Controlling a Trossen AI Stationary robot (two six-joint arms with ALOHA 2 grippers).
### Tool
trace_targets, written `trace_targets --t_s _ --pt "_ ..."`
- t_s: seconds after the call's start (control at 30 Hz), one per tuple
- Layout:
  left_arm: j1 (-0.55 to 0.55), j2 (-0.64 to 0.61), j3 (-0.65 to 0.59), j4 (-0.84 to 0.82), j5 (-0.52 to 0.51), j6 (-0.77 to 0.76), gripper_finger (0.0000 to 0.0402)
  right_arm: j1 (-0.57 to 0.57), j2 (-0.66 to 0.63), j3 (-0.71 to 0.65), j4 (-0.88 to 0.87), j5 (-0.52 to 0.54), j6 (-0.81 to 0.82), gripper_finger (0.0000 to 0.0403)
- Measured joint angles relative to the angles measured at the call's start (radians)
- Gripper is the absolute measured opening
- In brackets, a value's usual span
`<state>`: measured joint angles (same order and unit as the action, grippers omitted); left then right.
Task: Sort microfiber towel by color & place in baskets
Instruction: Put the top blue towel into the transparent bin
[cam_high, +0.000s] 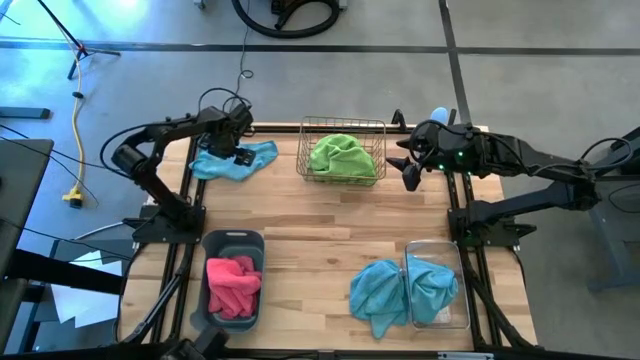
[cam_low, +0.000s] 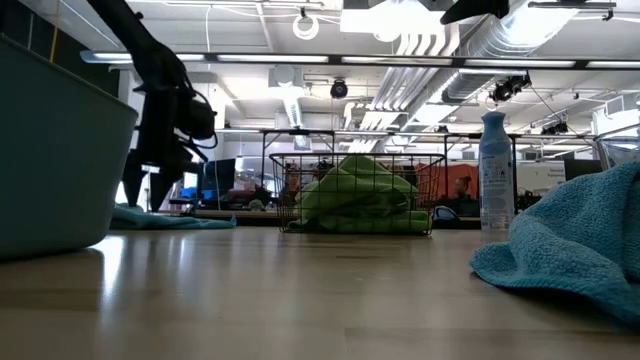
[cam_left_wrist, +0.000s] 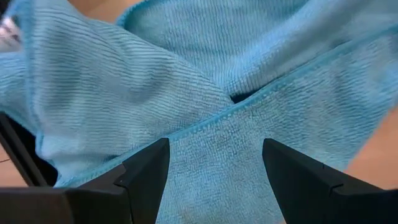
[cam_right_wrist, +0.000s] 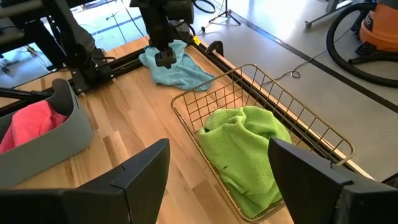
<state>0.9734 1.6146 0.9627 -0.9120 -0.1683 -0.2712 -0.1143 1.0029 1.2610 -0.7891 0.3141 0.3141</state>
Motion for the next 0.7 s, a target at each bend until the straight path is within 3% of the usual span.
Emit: trace_targets --t_s 0.23,0.53,0.7 --pt "-0.005 0.082 0.0 -0.007 -0.018 0.005 0.0246 0.0 0.0 0.0 0.0 0.0 0.0 0.0268" --pt "-0.021 0.092 0.0 -0.014 -0.013 0.017 0.0243 0.0 0.0 0.0 0.0 0.001 0.0 0.0268" --pt "-0.035 0.091 -0.015 -0.012 -0.027 0.044 0.0199 0.0 0.0 0.0 0.0 0.001 0.0 0.0268"
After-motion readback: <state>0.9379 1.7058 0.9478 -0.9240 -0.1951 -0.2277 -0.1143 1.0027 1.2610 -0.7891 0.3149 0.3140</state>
